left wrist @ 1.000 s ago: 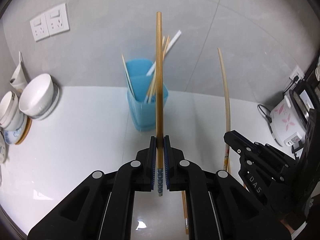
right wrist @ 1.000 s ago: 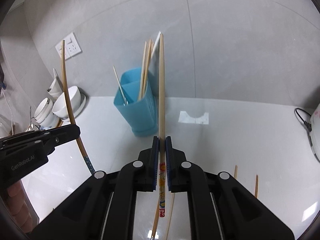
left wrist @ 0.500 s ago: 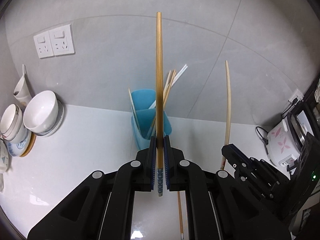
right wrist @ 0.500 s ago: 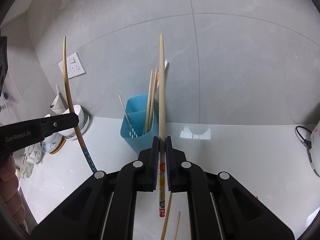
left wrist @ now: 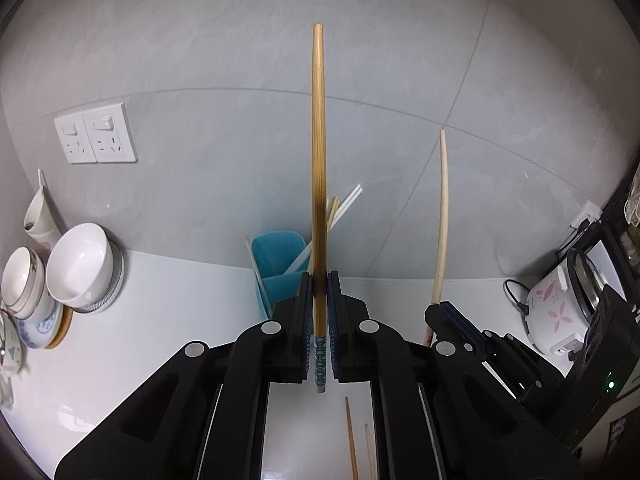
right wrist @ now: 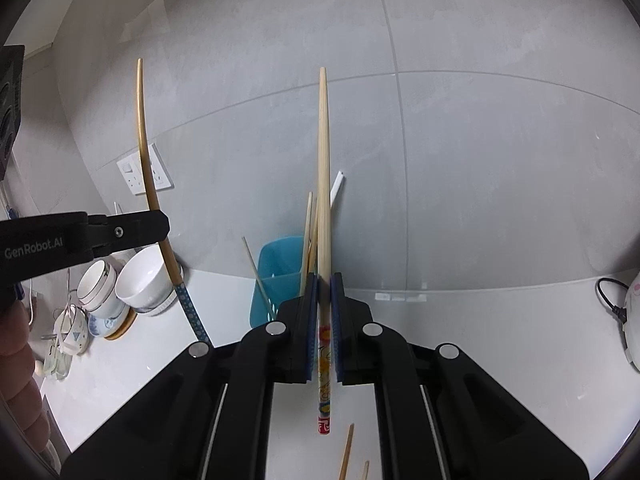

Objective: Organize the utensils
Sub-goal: 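Lower the blue-dotted chopstick into the holder and open the left tool, then lower the colourful-patterned chopstick into the holder and open the right tool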

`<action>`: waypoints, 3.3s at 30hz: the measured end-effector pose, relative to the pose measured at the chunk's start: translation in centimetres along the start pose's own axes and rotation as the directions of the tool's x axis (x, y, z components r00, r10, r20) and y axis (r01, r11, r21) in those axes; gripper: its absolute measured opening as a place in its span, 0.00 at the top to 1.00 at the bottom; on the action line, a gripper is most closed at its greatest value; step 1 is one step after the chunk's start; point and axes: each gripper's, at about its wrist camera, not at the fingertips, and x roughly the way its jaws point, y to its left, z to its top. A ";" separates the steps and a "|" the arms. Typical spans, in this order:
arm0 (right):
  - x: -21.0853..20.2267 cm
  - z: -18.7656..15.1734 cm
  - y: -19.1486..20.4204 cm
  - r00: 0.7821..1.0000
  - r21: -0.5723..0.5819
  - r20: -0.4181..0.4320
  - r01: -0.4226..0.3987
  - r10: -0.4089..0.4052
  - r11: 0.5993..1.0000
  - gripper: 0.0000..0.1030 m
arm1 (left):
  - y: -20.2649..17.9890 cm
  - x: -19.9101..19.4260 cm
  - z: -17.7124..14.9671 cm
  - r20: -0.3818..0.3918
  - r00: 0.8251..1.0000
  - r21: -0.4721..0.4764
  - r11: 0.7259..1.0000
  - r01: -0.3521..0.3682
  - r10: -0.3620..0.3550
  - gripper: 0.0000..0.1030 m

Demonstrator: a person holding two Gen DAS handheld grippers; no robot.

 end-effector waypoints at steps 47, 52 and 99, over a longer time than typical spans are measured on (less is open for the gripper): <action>6.4 0.4 -0.8 0.998 0.025 -0.062 -0.010 0.012 1.000 0.94 | 4.0 10.7 -2.1 -0.043 0.998 0.005 0.999 -0.051 0.051 0.54; 6.6 0.8 -0.1 0.998 0.014 -0.044 -0.044 0.044 0.999 0.94 | 5.3 9.2 -3.2 -0.036 0.998 -0.010 0.998 -0.059 0.059 0.35; 14.7 -2.1 4.3 0.996 -0.017 -0.011 -0.094 0.094 0.995 0.94 | 11.1 8.0 -4.9 -0.032 0.987 -0.106 0.981 -0.160 0.157 0.06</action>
